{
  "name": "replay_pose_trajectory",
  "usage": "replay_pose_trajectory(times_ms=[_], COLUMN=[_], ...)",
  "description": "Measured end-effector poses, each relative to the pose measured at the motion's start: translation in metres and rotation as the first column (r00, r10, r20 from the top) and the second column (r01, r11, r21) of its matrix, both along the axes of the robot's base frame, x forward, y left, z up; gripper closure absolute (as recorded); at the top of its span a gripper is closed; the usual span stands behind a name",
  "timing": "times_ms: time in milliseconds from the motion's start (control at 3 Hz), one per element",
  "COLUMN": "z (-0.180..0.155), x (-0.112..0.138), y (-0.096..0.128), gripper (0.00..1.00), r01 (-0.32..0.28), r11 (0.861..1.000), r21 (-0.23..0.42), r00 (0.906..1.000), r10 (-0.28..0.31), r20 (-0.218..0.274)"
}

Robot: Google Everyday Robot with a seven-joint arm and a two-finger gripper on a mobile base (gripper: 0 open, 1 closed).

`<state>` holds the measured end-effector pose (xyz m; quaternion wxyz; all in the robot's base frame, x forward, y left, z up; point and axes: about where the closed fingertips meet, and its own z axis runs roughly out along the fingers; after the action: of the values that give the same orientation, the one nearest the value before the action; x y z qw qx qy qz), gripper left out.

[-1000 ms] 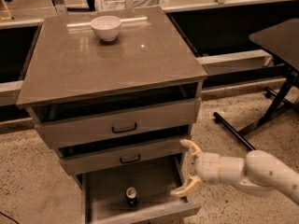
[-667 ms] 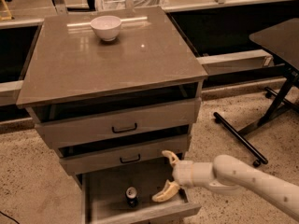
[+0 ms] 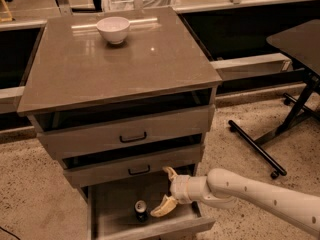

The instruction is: Pick pepsi can from bottom drawer and place on counter

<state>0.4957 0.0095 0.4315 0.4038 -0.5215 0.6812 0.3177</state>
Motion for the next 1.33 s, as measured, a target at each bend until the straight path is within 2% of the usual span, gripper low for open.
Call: replay_pose_trajectory(times_ms=[333,667,1000,1333], z=[-0.010,-0.047,-0.087,-0.110], x=[0.001,0.010,0.010,0.013], y=[0.003,0.006,0.003,0.001], gripper=[0.00,0.00,0.00,0.00], r01=[-0.013,-0.078,-0.151,-0.199], r11=[1.000,0.996,0.988,0.980], r21=[-0.013,-0.030,-0.041,0.001], r00=[0.9995,0.9963,0.9713,0.9508], r10=[0.013,0.079,0.156,0.193], r20=[-0.028,0.034,0.179,0.242])
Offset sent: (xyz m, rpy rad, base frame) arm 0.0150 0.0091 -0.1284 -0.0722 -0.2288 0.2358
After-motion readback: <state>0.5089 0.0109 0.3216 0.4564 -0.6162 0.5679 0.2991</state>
